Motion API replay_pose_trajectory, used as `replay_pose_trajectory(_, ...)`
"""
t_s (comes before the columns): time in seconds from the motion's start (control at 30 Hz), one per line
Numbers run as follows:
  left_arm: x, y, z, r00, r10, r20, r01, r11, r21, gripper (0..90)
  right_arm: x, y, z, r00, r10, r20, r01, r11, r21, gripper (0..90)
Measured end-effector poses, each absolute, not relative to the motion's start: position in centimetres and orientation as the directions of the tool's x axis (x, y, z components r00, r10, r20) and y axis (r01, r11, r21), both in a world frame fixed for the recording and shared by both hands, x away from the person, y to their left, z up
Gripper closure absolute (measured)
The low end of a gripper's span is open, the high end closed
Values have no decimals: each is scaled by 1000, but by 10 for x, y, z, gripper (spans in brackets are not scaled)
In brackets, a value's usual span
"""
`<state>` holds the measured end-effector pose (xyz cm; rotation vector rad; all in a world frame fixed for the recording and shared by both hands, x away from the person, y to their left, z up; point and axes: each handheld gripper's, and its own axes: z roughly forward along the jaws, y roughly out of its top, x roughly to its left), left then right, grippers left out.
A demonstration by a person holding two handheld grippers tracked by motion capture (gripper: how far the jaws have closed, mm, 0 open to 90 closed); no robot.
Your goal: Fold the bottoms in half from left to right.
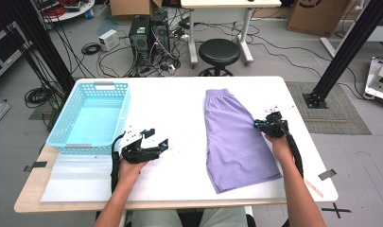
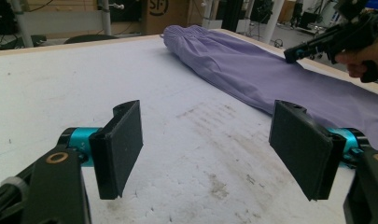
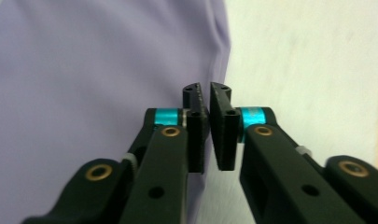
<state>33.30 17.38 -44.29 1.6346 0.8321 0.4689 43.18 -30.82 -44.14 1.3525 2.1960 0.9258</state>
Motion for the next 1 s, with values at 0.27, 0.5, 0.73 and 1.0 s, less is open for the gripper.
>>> replay_pose_trajectory(0.27, 326, 175, -445, 683, 721, -116, 257, -89, 962, 259, 405, -312, -434, -436, 900, -7, 591, 292, 752, 829)
replay_pose_trajectory(0.5, 325, 178, -445, 676, 726, -123, 255, -74, 964, 259, 387, -311, -433, -449, 892, -47, 559, 321, 764, 854)
replay_pose_trajectory(0.73, 327, 178, -444, 674, 728, -126, 250, -64, 966, 259, 395, -307, -448, -446, 895, -28, 612, 328, 720, 842)
replay_pose_trajectory(1.0, 327, 179, -442, 671, 730, -128, 249, -60, 967, 259, 372, -313, -447, -459, 889, -9, 613, 323, 721, 801)
